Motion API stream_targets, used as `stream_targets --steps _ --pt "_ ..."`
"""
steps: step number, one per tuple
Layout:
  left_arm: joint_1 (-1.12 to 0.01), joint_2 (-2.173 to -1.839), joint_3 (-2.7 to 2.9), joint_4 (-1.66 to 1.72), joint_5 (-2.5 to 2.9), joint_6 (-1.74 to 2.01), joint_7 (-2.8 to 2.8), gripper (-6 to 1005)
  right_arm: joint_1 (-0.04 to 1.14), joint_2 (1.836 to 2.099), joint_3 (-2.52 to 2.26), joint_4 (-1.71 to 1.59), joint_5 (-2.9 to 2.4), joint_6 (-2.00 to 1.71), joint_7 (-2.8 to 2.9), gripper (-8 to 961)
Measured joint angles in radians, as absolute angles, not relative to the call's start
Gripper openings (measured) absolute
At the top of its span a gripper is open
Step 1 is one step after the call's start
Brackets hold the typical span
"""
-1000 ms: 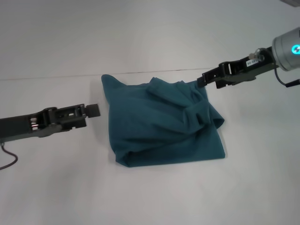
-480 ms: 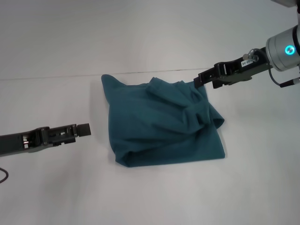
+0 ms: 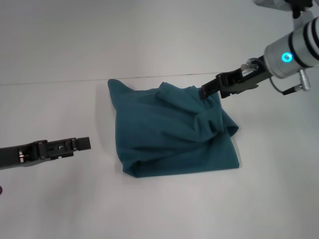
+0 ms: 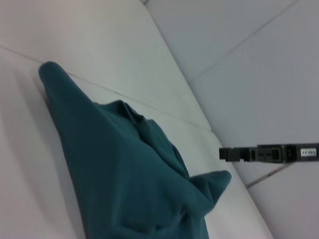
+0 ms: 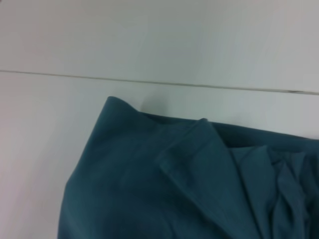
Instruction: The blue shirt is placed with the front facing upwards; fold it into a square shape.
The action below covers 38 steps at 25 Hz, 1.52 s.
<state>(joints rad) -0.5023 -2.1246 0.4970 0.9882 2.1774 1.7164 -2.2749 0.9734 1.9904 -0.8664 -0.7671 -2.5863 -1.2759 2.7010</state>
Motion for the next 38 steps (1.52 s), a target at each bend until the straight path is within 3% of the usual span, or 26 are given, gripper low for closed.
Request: stream_targets --steps 33,38 --pt "-0.507 -2.123 0.462 0.982 2.169 1.702 -2.302 949 0.983 1.995 -0.905 -0.766 -2.611 -1.294 2.751 711" --pt "-0.491 -2.152 0.552 0.983 2.172 1.709 -2.057 948 0.982 1.988 -0.879 -0.782 -2.609 -1.285 2.750 710"
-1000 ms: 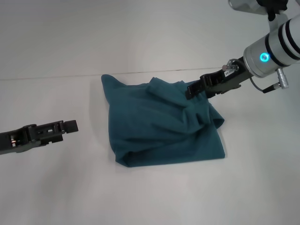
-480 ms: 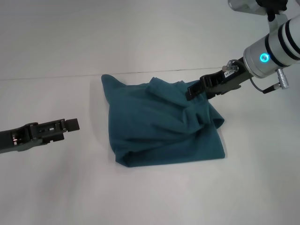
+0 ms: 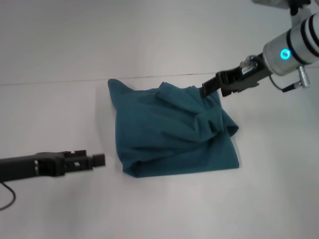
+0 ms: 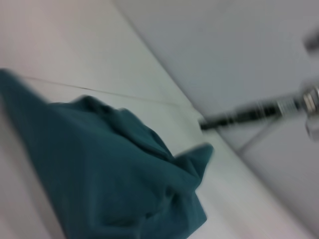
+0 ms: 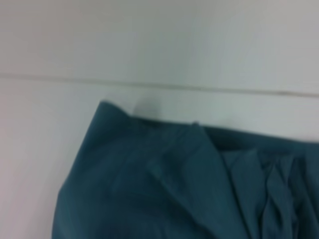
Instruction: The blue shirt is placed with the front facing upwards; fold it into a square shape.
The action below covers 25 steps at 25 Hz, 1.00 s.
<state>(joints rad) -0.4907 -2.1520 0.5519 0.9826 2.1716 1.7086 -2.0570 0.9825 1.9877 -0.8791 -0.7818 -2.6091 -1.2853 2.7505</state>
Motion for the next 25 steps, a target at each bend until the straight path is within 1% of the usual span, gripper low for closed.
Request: stream_targets --steps 3,13,19,25 --pt "-0.474 -2.172 0.600 0.949 2.158 1.655 -1.887 948 0.984 1.984 -0.843 -0.801 -2.608 -1.283 2.750 710" --pt "-0.483 -2.175 0.653 0.695 2.018 1.431 -1.488 948 0.974 1.976 -0.816 -0.817 -2.608 -1.285 2.752 711" --pt "-0.480 -2.175 0.654 0.563 1.900 1.370 -1.245 949 0.967 1.970 -0.793 -0.817 -2.610 -1.288 2.752 710" --pt "-0.518 -2.175 0.680 0.452 1.879 1.280 -1.097 949 0.964 1.967 -0.765 -0.817 -2.610 -1.294 2.752 711"
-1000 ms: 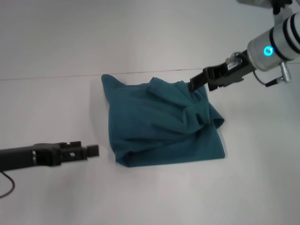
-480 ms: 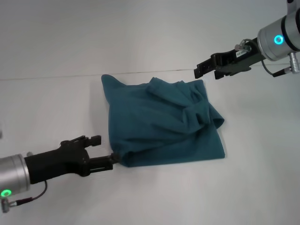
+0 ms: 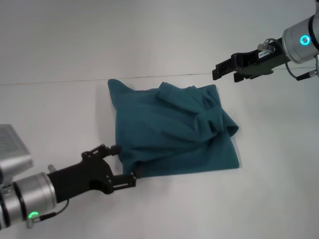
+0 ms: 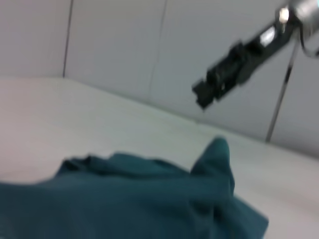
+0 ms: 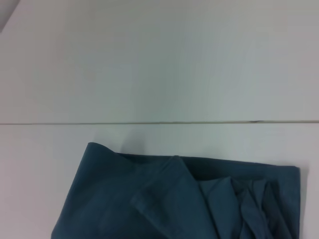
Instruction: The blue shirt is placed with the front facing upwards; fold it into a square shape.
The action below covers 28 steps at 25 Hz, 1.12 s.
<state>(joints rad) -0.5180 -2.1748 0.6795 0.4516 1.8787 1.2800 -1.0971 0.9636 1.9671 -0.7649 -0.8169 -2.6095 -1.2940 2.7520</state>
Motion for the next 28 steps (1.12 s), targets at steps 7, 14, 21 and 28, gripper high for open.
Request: stream_targets --steps 7,14,21,28 --pt "-0.558 -2.175 0.807 0.444 1.873 1.167 -1.189 949 0.961 1.966 -0.750 -0.818 -2.610 -1.297 2.752 710" --pt "-0.576 -2.175 0.946 0.518 1.877 1.099 -1.319 941 0.955 1.962 -0.750 -0.817 -2.611 -1.295 2.752 710" --pt "-0.577 -2.176 0.998 0.535 1.867 1.035 -1.328 914 0.947 1.959 -0.750 -0.815 -2.610 -1.295 2.750 711" --pt "-0.578 -2.175 1.026 0.537 1.827 0.959 -1.320 887 0.943 1.957 -0.750 -0.813 -2.609 -1.297 2.748 711"
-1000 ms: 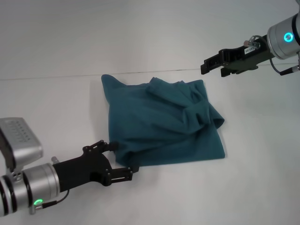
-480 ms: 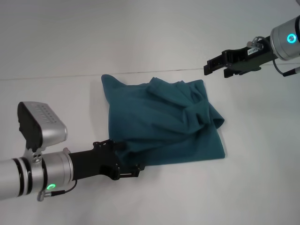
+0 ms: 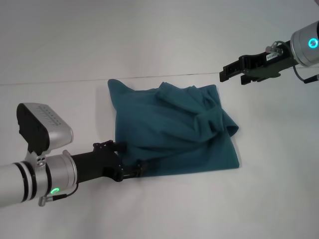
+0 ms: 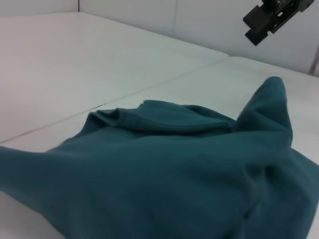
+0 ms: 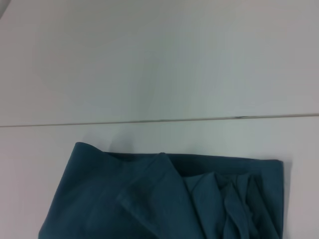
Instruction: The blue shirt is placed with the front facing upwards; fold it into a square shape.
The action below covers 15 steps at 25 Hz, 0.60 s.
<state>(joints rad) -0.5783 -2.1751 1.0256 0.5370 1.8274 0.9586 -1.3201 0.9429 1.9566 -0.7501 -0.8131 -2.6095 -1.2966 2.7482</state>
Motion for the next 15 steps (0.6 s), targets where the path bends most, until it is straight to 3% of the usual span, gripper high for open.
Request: stream_targets --steps 7,15 --pt "-0.578 -2.175 1.075 0.539 1.827 0.926 -1.324 882 0.943 1.957 -0.750 -0.813 -2.608 -1.298 2.747 711" --pt "-0.542 -2.175 1.182 0.640 1.845 0.893 -1.448 571 0.943 1.957 -0.748 -0.816 -2.607 -1.301 2.747 711"
